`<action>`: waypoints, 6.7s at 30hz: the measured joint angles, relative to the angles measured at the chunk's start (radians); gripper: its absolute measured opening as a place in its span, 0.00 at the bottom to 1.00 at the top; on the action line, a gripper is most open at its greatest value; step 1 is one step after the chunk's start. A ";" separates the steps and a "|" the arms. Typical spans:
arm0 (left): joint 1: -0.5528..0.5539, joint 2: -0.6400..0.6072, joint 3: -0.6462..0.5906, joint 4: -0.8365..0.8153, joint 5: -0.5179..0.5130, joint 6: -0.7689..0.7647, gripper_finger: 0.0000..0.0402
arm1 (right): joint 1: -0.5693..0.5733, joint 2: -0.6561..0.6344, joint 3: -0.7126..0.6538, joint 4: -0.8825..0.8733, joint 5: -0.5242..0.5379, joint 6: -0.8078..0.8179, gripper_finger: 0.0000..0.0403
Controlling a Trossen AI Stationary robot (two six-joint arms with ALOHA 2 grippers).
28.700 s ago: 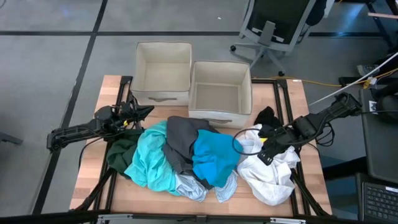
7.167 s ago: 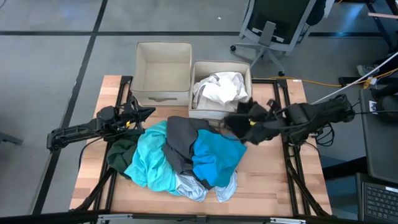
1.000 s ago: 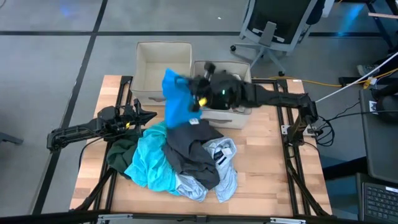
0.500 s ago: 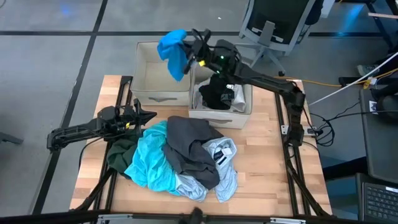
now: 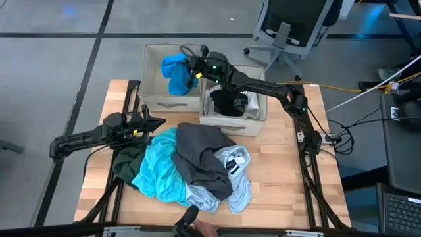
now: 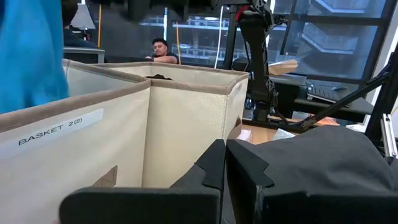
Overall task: Sort clothes
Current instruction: Put the blue shorts into the left laundry organizer, then put the light blue shorts into the left laundry organizer
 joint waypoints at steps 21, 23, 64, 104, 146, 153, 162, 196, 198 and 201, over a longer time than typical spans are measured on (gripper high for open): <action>0.000 0.000 0.000 0.000 0.000 0.000 0.01 | 0.000 0.019 -0.001 -0.187 0.072 0.177 0.47; 0.000 0.000 0.000 0.000 0.000 0.000 0.01 | 0.000 0.008 -0.001 -0.200 0.073 0.176 0.57; -0.050 0.511 0.649 -0.592 -0.007 -0.154 0.72 | 0.888 -0.942 -0.984 -0.488 0.675 0.665 0.78; -0.650 1.280 0.731 -0.724 0.035 -0.746 0.66 | 1.119 -0.812 -1.326 -0.053 1.027 0.915 0.78; -0.726 1.340 1.433 -1.423 -1.025 -0.371 0.01 | 1.119 -0.812 -1.325 -0.055 1.041 0.916 0.78; -0.702 1.339 1.573 -1.414 -1.217 -0.197 0.01 | 1.119 -0.812 -1.325 -0.054 1.041 0.917 0.78; -0.626 1.327 1.709 -1.406 -1.385 0.008 0.01 | 1.119 -0.812 -1.325 -0.053 1.041 0.917 0.78; 0.117 1.223 1.763 -0.042 -0.763 1.183 0.01 | 1.119 -0.812 -1.325 -0.052 1.040 0.918 0.78; 0.178 1.228 1.763 -0.047 -0.702 1.108 0.01 | 1.119 -0.812 -1.325 -0.052 1.040 0.921 0.78; 0.258 1.244 1.762 -0.077 -0.628 0.988 0.01 | 1.119 -0.812 -1.325 -0.053 1.040 0.921 0.78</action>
